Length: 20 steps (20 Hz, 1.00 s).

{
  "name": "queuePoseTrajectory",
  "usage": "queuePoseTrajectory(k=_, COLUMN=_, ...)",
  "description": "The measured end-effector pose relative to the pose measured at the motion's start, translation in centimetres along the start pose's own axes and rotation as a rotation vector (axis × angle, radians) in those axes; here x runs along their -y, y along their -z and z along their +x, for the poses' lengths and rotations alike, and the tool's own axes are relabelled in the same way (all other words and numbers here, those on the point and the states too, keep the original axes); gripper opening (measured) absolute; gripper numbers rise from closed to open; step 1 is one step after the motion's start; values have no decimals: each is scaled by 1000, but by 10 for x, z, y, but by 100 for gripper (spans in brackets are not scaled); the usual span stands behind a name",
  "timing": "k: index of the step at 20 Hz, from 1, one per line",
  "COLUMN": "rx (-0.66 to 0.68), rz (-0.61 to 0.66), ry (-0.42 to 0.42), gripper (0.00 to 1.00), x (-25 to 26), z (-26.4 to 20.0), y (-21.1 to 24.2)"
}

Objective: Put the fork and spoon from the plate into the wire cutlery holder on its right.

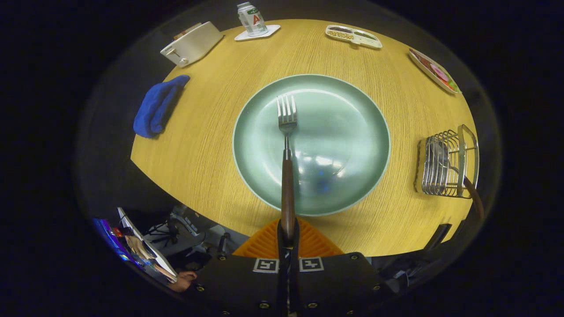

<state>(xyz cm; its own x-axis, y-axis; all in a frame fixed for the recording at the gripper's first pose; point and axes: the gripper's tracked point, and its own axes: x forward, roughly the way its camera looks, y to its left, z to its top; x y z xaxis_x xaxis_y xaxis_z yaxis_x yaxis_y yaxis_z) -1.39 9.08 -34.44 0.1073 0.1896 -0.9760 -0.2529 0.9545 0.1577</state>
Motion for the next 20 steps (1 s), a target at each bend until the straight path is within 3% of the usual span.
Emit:
queuePoseTrajectory(k=3, rx=-53, rz=-69, ry=-7, gripper=3, x=11, z=-22, y=11)
queuePoseTrajectory(k=8, rx=-125, rz=-128, ry=62, gripper=3, x=55, z=-64, y=30)
queuePoseTrajectory(k=14, rx=-114, rz=-59, ry=95, gripper=2, x=100, z=-105, y=33)
queuePoseTrajectory(k=20, rx=-121, rz=25, ry=57, gripper=2, x=118, z=-133, y=46)
